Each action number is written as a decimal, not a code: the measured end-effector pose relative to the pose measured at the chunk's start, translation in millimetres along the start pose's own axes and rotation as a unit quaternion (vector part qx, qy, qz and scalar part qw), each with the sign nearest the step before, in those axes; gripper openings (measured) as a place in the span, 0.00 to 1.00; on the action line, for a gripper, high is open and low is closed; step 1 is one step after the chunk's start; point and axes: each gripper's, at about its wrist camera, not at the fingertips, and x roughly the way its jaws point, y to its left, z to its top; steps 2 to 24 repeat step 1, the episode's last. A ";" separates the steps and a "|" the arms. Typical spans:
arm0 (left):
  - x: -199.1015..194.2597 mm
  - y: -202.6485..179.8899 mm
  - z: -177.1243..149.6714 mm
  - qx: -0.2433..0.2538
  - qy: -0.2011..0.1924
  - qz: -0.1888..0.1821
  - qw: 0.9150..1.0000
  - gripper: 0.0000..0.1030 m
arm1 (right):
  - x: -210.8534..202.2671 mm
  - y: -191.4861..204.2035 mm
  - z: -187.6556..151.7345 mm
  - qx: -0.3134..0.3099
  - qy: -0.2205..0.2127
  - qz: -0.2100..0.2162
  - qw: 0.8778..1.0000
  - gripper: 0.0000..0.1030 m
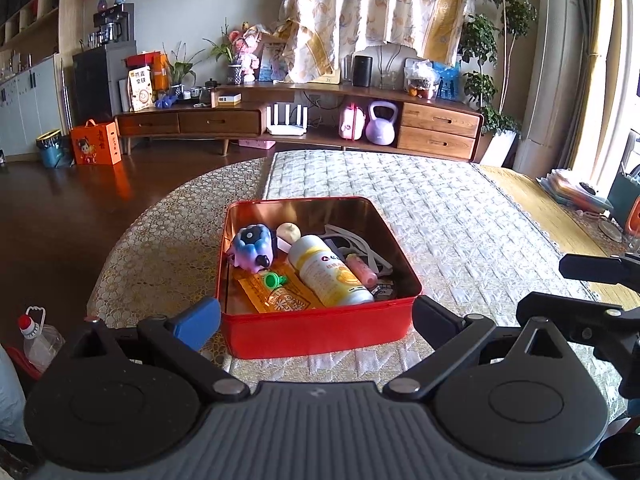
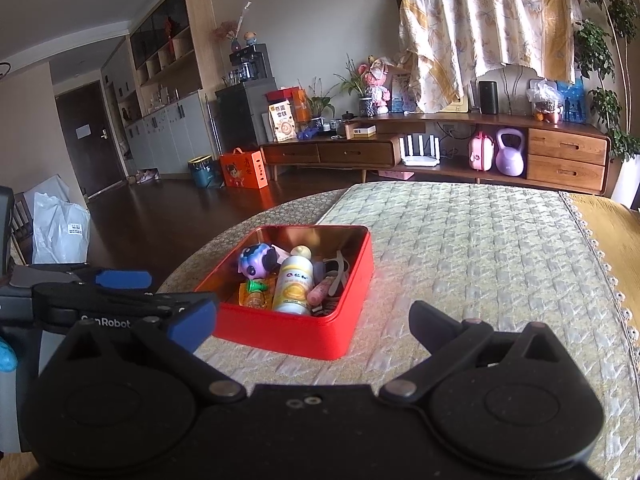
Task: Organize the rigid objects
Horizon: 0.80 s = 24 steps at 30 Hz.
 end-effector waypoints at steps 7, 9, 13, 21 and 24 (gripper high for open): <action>0.3 0.0 0.0 0.000 0.000 0.000 1.000 1.00 | 0.4 -0.1 -0.9 0.001 0.001 0.000 1.000 1.00; 0.3 0.0 0.0 0.000 0.000 0.000 1.000 1.00 | 0.4 -0.1 -0.9 0.001 0.001 0.000 1.000 1.00; 0.3 0.0 0.0 0.000 0.000 0.000 1.000 1.00 | 0.4 -0.1 -0.9 0.001 0.001 0.000 1.000 1.00; 0.3 0.0 0.0 0.000 0.000 0.000 1.000 1.00 | 0.4 -0.1 -0.9 0.001 0.001 0.000 1.000 1.00; 0.3 0.0 0.0 0.000 0.000 0.000 1.000 1.00 | 0.4 -0.1 -0.9 0.001 0.001 0.000 1.000 1.00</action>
